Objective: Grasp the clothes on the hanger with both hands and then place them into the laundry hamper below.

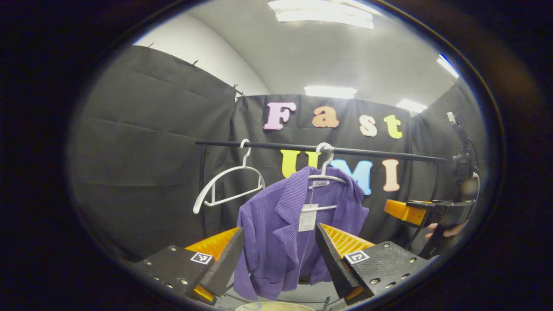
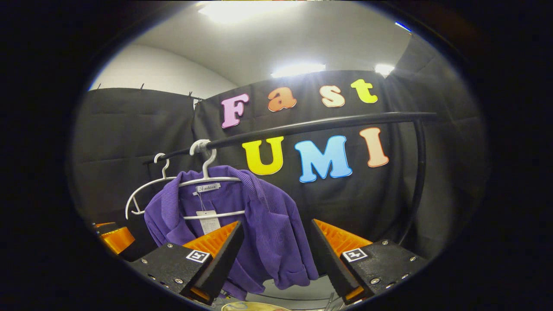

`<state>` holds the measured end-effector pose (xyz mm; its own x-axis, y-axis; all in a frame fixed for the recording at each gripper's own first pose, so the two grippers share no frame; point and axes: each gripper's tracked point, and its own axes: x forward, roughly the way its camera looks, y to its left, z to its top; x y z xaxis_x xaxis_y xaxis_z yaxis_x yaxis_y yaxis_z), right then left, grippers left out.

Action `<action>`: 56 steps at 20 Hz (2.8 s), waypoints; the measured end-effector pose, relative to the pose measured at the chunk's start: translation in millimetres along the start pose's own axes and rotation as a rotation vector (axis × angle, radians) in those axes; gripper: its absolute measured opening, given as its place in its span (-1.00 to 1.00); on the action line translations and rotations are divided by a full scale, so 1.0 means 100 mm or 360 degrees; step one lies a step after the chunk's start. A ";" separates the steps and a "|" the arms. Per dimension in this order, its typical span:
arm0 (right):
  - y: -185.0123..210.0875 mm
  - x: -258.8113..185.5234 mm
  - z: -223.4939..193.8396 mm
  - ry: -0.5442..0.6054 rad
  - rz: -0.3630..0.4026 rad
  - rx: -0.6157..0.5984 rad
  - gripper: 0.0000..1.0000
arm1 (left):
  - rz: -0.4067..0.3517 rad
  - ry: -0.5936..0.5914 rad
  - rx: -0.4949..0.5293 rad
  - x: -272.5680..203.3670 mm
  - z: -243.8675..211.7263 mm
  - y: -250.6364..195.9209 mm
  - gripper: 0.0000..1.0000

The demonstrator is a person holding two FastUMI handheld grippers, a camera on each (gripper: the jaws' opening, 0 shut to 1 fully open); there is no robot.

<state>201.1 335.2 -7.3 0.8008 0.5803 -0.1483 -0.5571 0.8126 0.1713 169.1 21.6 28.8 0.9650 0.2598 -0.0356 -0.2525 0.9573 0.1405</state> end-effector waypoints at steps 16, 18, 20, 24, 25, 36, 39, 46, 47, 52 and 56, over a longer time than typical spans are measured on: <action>0.19 1.53 -0.85 0.0213 0.0209 -0.0061 0.89 | 0.0380 0.0105 -0.0014 1.44 -0.56 -0.15 0.96; 0.20 1.60 -0.84 0.0196 0.0235 -0.0031 0.89 | 0.0426 0.0095 -0.0010 1.48 -0.58 -0.10 0.81; 0.19 1.63 -0.80 0.0168 0.0249 -0.0001 0.82 | 0.0437 0.0103 -0.0028 1.51 -0.61 -0.08 0.30; 0.13 1.64 -0.70 0.0101 0.0255 0.0035 0.02 | 0.0458 0.0094 -0.0084 1.47 -0.65 -0.04 -0.45; 0.13 1.64 -0.70 0.0103 0.0266 0.0054 -0.19 | 0.0427 0.0095 -0.0092 1.51 -0.66 -0.08 -1.00; 0.07 1.48 -0.57 0.0040 0.0411 0.0080 -0.96 | 0.0244 -0.0007 -0.0152 1.10 -0.34 -0.12 -0.92; 0.00 1.46 -0.52 0.0023 0.0326 0.0070 -0.96 | 0.0177 -0.0002 -0.0178 1.05 -0.29 -0.10 -0.92; -0.10 1.22 -0.22 -0.0073 0.0131 0.0064 -0.90 | -0.0023 -0.0041 -0.0233 0.81 0.19 0.08 -1.00; -0.08 1.20 -0.19 -0.0086 0.0111 0.0061 -0.89 | -0.0036 -0.0060 -0.0260 0.80 0.27 0.14 -1.00; 0.08 0.95 -0.03 -0.0159 0.0054 0.0024 -0.90 | -0.0135 -0.0083 -0.0337 0.86 0.47 0.33 -0.92; 0.22 0.80 0.11 -0.0223 0.0043 0.0013 -0.91 | -0.0156 -0.0112 -0.0312 0.88 0.61 0.66 -0.92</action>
<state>255.6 399.0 -4.9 0.8088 0.5881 -0.0064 -0.5774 0.7961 0.1811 241.6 100.0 95.5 0.9864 0.1615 0.0308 -0.1597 0.9856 -0.0551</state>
